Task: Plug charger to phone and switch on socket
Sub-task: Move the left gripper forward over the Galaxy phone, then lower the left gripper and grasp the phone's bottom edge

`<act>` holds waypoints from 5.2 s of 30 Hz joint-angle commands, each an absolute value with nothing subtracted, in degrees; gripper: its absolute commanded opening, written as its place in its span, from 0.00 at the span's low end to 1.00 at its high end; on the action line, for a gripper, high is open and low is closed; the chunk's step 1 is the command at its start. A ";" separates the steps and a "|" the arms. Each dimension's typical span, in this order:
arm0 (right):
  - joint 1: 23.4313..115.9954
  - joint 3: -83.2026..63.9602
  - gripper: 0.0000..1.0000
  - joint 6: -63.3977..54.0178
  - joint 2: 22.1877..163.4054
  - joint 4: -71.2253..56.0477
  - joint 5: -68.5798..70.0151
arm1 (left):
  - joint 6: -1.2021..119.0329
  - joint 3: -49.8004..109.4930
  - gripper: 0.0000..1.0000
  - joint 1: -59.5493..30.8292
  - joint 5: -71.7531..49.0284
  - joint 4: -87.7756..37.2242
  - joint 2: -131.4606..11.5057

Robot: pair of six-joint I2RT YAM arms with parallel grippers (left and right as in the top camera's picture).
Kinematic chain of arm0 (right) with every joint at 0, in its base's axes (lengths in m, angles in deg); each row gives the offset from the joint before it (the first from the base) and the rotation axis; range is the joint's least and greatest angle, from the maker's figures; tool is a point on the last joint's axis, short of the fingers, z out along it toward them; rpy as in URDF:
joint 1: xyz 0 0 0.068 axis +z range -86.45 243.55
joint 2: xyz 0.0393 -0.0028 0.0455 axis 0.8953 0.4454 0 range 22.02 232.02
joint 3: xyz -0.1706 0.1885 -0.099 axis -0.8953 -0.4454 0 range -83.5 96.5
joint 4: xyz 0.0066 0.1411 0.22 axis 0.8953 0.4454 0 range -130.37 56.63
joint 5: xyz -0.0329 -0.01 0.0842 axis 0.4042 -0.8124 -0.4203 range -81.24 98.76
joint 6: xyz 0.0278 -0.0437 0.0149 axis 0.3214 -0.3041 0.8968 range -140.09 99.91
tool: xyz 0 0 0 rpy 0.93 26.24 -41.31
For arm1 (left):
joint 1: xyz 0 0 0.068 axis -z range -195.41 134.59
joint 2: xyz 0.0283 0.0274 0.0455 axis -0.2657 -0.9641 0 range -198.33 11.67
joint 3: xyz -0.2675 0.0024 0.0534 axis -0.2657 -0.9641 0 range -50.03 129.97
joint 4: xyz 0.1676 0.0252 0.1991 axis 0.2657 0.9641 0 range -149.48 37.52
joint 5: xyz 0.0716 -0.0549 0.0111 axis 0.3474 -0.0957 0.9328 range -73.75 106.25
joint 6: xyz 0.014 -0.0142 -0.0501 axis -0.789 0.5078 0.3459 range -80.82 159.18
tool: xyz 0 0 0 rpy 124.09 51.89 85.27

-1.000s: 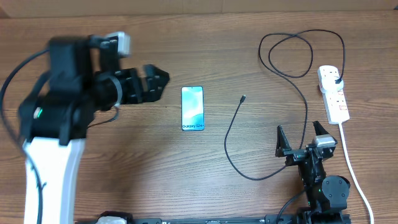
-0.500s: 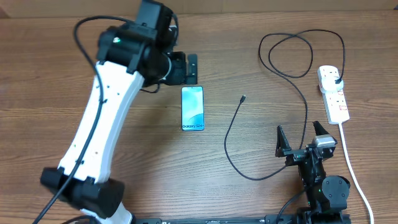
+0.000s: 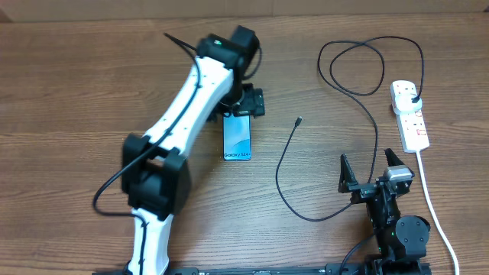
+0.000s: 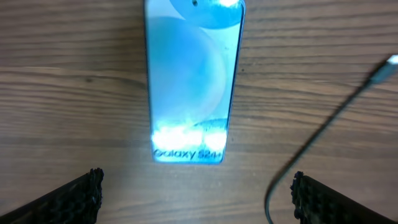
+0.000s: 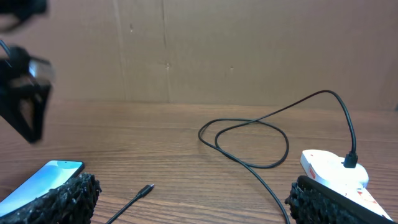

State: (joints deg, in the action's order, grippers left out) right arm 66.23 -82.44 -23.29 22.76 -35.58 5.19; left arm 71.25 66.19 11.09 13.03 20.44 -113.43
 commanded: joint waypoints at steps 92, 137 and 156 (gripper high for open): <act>66.42 -83.03 1.00 -23.16 22.19 -35.73 5.71 | 69.70 53.50 1.00 12.03 10.49 5.01 -122.91; 66.42 -83.03 1.00 -23.16 22.19 -35.73 5.71 | 73.50 48.69 0.88 12.01 10.91 1.09 -122.91; 66.42 -83.03 1.00 -23.16 22.19 -35.73 5.71 | 73.83 50.33 0.74 11.86 10.39 2.21 -122.89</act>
